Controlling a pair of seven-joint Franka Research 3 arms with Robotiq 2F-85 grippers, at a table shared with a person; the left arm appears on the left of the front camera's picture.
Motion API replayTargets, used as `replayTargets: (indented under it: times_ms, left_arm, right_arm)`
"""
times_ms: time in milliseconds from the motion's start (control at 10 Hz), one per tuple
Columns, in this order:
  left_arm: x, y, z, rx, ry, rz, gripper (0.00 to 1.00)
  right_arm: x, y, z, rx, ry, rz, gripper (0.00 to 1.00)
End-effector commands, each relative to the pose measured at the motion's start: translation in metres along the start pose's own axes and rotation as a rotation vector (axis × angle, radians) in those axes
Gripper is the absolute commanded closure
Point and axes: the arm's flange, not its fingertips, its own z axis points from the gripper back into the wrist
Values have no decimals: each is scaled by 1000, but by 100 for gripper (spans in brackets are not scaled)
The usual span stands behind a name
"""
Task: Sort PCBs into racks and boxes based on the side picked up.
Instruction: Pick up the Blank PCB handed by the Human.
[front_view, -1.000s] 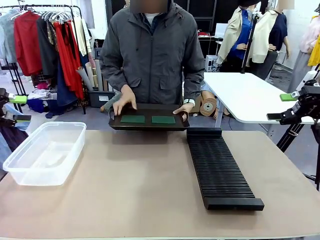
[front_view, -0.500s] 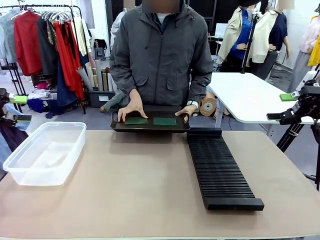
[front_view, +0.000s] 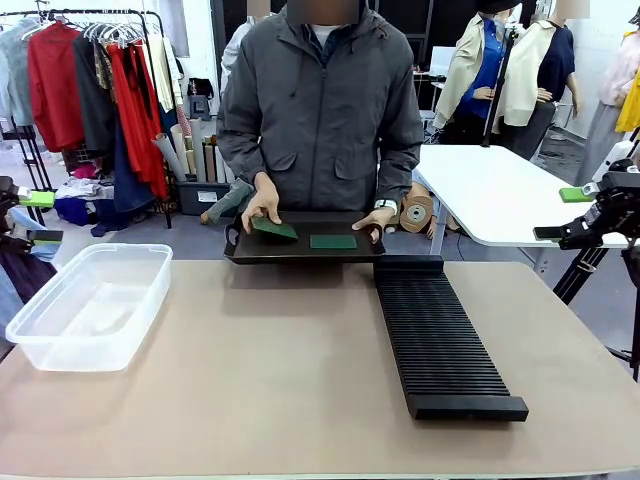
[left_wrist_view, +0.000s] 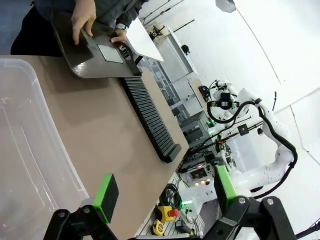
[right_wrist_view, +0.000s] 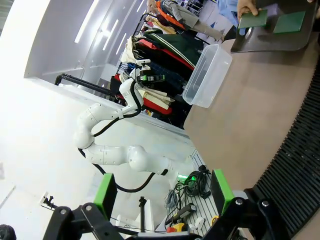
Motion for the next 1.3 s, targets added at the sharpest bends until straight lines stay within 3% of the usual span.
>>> replayTargets:
  times_ms: [0,1200]
  left_arm:
    - [-1,-2,1,-7,1,0,0]
    - [-1,-2,1,-7,1,0,0]
  right_arm:
    - [-1,2,0,8,-2,3,0]
    - [-1,2,0,8,-2,3,0]
